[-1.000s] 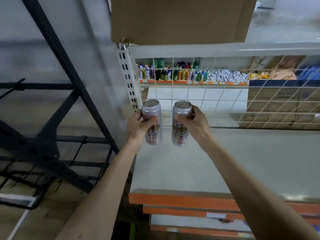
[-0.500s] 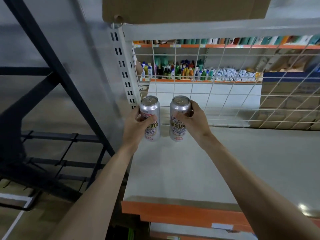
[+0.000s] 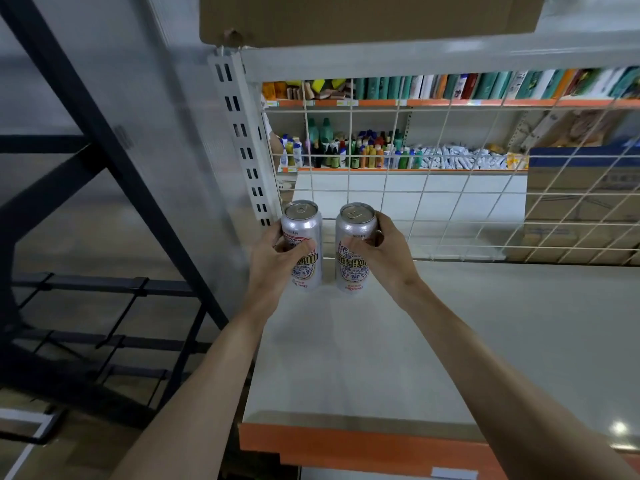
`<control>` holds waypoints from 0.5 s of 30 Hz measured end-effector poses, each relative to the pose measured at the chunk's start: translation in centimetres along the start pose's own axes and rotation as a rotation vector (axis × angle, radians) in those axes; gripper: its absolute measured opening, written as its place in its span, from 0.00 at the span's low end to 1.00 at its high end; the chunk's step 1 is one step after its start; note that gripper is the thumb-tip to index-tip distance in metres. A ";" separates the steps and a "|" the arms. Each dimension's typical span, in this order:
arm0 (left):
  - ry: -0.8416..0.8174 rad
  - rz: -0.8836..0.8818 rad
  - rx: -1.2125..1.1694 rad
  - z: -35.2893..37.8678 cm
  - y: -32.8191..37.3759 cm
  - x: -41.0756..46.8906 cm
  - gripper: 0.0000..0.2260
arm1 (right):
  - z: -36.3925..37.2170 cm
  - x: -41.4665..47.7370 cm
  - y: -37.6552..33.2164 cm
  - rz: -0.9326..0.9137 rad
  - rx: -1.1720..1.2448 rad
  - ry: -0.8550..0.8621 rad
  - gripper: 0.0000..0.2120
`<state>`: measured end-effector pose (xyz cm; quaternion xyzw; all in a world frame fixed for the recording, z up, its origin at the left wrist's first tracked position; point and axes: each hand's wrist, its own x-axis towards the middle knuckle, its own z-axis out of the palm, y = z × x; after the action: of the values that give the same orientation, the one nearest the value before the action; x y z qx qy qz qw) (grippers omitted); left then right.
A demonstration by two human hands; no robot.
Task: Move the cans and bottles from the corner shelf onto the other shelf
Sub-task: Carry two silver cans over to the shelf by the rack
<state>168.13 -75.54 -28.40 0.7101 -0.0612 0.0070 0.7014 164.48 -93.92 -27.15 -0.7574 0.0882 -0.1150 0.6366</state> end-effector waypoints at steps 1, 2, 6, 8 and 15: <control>0.007 0.000 0.005 -0.1 -0.1 0.0 0.17 | 0.1 0.0 0.1 -0.002 0.001 -0.003 0.24; 0.011 0.000 0.010 -0.1 -0.2 0.0 0.17 | 0.1 0.0 0.1 -0.006 0.003 -0.006 0.24; 0.021 -0.007 0.013 -0.3 -0.7 0.2 0.17 | 0.0 0.0 0.1 -0.026 -0.002 -0.048 0.23; 0.012 -0.018 0.016 -0.5 -0.9 0.2 0.17 | 0.0 -0.1 0.2 -0.033 0.003 -0.068 0.23; 0.003 -0.031 0.022 -0.7 -0.9 0.4 0.17 | -0.4 0.2 0.3 -0.027 0.029 -0.051 0.23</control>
<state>168.63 -74.87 -29.27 0.7185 -0.0494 -0.0022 0.6938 164.55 -94.40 -27.39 -0.7518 0.0601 -0.1054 0.6482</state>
